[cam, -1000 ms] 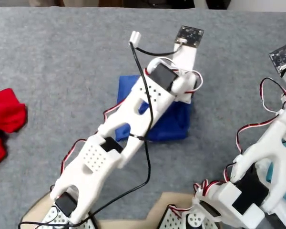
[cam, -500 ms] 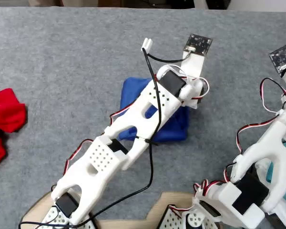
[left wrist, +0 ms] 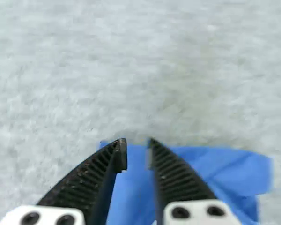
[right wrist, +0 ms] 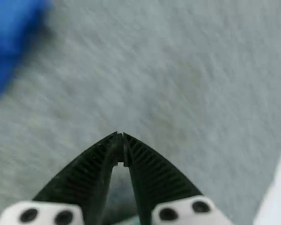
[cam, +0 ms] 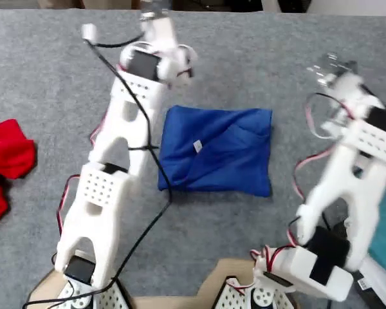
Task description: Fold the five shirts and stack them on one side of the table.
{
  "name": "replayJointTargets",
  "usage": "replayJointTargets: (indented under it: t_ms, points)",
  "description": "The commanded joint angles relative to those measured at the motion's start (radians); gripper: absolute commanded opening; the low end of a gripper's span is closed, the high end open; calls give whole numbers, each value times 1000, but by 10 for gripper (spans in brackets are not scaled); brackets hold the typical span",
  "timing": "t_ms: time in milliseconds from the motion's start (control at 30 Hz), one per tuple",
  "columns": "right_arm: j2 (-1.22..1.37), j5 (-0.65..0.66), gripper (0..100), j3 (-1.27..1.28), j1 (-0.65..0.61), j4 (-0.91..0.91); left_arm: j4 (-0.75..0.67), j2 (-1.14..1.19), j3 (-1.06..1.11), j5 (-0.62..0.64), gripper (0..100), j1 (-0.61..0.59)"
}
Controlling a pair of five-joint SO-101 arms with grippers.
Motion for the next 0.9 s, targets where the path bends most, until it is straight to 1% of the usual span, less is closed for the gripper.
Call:
replayJointTargets:
  t_ms: [0, 133, 200, 267, 400, 533, 633, 733, 867]
  points:
    - [-4, -61, 6, -74, -174, 63, 20, 13, 52, -6, 20, -9]
    - [5, -110, 6, -85, -377, 107, 54, 42, 63, -6, 19, -6]
    - [47, -137, 6, -96, -452, 104, 52, 45, 63, -8, 19, -44]
    - [120, -172, 6, -136, -499, 103, 48, 41, 61, -8, 19, -97]
    - [320, -264, 6, -291, -516, 123, 49, 50, 69, -2, 19, -175]
    - [506, -311, 5, -503, -526, 209, 49, 96, 80, 0, 19, -229]
    - [619, -319, 5, -661, -526, 311, 17, 154, 74, 0, 19, -259]
    - [704, -311, 5, -782, -519, 430, -29, 205, 68, 0, 19, -264]
    - [777, -292, 5, -878, -510, 551, -18, 206, 29, -5, 19, -259]
